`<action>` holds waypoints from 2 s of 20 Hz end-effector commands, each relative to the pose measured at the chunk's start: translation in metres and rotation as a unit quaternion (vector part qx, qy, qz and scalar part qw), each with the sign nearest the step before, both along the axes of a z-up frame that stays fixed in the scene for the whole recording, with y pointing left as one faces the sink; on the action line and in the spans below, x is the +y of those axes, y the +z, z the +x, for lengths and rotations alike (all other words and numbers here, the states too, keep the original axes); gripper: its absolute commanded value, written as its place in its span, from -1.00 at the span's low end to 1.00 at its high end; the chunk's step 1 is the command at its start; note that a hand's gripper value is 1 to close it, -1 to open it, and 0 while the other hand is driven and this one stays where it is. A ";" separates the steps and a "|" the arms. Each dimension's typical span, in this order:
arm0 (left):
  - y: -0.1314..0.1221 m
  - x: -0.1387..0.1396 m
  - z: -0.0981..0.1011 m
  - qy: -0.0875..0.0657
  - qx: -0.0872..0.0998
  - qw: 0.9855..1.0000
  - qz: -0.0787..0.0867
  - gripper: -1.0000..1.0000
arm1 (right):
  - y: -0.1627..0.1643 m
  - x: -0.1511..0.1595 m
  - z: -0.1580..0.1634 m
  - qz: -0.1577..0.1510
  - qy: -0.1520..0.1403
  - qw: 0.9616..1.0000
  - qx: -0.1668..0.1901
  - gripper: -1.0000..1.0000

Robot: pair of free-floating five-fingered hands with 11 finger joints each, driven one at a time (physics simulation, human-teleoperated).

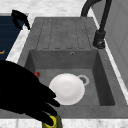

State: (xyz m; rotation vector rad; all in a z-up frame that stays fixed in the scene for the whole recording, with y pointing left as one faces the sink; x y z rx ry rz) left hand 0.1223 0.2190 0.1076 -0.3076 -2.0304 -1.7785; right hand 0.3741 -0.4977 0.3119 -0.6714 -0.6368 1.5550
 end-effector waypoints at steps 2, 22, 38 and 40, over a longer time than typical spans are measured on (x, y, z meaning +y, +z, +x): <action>0.000 0.000 0.000 0.000 0.000 1.000 0.000 0.00 | -0.005 0.000 0.000 0.000 0.000 1.000 0.002 -1.00; 0.000 0.000 0.000 0.000 0.000 1.000 0.000 0.00 | -0.014 -0.003 -0.002 0.002 0.002 1.000 -0.016 -1.00; 0.000 0.000 0.000 0.000 0.000 1.000 0.000 0.00 | -0.005 0.008 0.005 -0.007 0.009 0.994 -0.111 1.00; 0.000 0.000 0.000 0.000 0.000 1.000 0.000 0.00 | -0.005 0.008 0.003 -0.007 0.010 0.994 -0.108 1.00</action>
